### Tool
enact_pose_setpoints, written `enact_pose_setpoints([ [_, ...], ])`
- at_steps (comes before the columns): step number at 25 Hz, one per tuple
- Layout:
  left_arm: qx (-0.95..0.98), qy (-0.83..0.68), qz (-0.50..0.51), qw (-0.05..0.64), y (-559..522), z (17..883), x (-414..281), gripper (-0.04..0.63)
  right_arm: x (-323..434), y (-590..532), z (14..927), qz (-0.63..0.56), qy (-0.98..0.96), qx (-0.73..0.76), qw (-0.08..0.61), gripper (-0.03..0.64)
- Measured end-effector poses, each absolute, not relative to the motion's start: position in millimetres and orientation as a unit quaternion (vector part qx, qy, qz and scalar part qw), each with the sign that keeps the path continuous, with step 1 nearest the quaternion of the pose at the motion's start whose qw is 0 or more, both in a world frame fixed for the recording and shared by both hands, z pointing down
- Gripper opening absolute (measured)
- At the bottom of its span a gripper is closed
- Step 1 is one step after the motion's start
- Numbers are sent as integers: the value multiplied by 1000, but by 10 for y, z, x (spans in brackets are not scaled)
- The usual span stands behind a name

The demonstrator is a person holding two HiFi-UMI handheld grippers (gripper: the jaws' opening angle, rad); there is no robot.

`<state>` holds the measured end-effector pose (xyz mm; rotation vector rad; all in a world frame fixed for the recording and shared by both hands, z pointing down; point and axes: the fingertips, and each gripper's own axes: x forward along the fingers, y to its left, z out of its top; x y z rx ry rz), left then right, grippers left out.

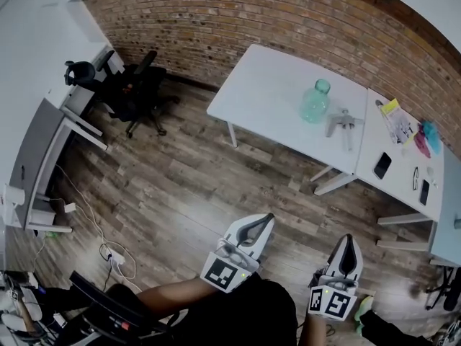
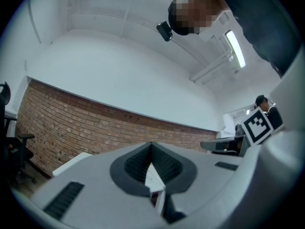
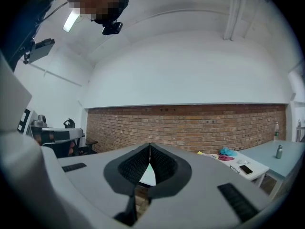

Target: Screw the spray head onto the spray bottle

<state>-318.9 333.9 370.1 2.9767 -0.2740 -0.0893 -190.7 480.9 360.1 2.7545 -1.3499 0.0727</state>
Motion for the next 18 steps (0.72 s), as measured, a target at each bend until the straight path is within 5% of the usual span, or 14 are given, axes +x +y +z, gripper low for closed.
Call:
enact_pose_setpoints([
  [18,989,-125,-29,74,3073,3729,-3243,2,-1808,4489,3696,35,-467,883,40,8],
])
